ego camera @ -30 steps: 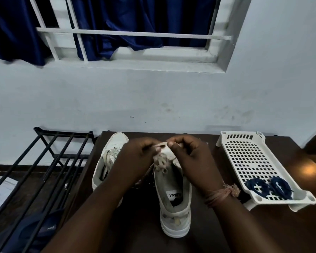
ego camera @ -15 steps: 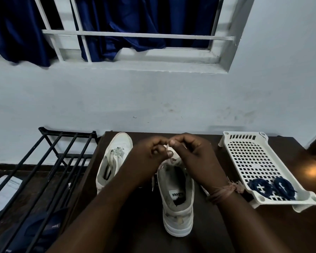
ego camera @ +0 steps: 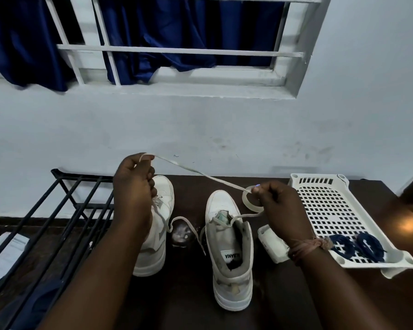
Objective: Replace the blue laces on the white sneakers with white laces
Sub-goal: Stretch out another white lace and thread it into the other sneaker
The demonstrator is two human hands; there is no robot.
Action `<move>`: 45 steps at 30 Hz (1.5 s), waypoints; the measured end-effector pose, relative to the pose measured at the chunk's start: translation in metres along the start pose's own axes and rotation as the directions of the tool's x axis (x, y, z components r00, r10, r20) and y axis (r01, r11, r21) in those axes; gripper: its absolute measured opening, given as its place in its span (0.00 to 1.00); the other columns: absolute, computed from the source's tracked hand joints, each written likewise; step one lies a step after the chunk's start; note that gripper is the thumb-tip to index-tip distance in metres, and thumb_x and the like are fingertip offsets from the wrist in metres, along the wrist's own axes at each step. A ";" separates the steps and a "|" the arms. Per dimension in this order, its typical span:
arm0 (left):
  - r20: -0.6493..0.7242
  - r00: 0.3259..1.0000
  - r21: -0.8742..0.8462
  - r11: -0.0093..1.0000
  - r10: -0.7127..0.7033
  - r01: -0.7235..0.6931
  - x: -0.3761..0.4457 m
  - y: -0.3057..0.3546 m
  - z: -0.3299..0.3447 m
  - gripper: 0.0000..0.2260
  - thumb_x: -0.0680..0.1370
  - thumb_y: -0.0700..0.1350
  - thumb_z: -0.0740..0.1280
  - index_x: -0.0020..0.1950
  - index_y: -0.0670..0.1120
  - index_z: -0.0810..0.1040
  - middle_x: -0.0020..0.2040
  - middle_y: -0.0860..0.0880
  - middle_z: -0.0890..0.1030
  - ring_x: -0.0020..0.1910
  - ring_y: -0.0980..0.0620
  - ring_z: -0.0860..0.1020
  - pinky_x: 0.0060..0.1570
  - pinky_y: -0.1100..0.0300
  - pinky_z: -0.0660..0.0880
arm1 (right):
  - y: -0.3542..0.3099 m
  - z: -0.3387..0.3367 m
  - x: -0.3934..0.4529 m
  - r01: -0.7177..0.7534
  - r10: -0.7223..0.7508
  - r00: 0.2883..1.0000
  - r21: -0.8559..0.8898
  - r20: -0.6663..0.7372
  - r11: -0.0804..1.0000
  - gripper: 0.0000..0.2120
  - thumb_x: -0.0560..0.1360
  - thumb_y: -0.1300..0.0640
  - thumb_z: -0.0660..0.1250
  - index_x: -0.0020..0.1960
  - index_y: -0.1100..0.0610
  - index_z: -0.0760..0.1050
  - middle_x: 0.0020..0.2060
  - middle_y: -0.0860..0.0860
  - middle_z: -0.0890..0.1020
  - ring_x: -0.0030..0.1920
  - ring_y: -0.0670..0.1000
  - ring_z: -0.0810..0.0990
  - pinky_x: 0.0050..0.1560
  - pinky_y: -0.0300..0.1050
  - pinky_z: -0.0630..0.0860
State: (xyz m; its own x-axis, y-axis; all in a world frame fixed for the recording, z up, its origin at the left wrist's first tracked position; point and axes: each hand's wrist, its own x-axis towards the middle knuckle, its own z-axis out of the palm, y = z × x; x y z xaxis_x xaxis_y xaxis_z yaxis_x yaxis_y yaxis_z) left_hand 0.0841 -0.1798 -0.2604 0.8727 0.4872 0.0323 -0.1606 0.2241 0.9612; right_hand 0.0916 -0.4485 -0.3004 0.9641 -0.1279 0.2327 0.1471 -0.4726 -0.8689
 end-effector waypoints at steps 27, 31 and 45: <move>0.469 0.864 0.682 0.548 0.182 -0.485 -0.034 -0.039 0.028 0.32 0.78 0.54 0.68 0.80 0.55 0.62 0.79 0.55 0.63 0.80 0.55 0.55 0.78 0.57 0.46 | -0.018 0.018 -0.008 0.119 -0.124 0.984 0.048 0.127 0.992 0.06 0.77 0.59 0.70 0.42 0.54 0.83 0.39 0.44 0.85 0.43 0.41 0.82 0.47 0.36 0.75; 0.665 0.727 0.519 0.594 0.173 -0.615 -0.041 -0.045 0.034 0.11 0.77 0.50 0.66 0.57 0.56 0.84 0.45 0.65 0.84 0.47 0.70 0.80 0.72 0.52 0.65 | -0.025 0.026 -0.011 0.191 -0.204 0.961 0.085 0.189 0.978 0.05 0.77 0.58 0.70 0.43 0.55 0.83 0.38 0.44 0.84 0.42 0.42 0.81 0.45 0.37 0.74; 0.421 0.905 0.800 0.445 0.061 -0.403 -0.030 -0.056 0.020 0.10 0.75 0.43 0.61 0.47 0.51 0.81 0.43 0.53 0.82 0.44 0.53 0.79 0.47 0.56 0.73 | -0.001 0.042 -0.022 0.077 0.034 0.953 -0.353 0.300 0.933 0.13 0.82 0.55 0.58 0.42 0.60 0.72 0.39 0.53 0.76 0.40 0.52 0.75 0.40 0.46 0.68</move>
State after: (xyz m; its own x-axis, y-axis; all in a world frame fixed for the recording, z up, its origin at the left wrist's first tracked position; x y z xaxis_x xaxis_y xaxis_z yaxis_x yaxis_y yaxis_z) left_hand 0.0759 -0.2233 -0.3094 0.9740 0.0991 0.2035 -0.0538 -0.7719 0.6335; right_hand 0.0791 -0.4088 -0.3234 0.9905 0.1235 0.0609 0.1338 -0.7582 -0.6381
